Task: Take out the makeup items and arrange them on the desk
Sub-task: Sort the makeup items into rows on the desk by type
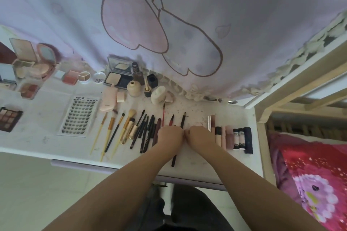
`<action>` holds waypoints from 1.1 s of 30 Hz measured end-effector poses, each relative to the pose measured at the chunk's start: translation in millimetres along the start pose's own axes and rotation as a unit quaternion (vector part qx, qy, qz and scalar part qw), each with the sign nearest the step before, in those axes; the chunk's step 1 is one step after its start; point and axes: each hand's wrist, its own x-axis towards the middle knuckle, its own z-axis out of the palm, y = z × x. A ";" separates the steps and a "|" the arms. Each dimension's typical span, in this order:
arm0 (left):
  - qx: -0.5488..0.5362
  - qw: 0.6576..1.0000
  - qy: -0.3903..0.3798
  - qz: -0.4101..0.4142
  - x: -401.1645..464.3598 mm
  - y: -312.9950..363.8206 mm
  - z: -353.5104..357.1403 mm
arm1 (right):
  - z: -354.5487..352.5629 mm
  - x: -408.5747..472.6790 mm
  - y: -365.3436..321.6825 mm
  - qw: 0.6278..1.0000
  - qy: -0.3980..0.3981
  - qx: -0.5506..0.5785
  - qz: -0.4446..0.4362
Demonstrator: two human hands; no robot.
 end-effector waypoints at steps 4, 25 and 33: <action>0.021 1.000 0.006 -0.014 1.1 -10.8 -1.2 | -0.9 4.9 -11.9 0.999 -0.023 -0.038 -0.029; -0.136 0.990 0.003 -0.025 25.4 69.1 -5.3 | -47.2 28.0 58.1 0.998 0.000 0.059 0.033; -0.377 0.923 0.061 0.034 -6.6 31.7 -18.5 | -61.2 22.6 32.9 0.948 -0.053 0.311 0.033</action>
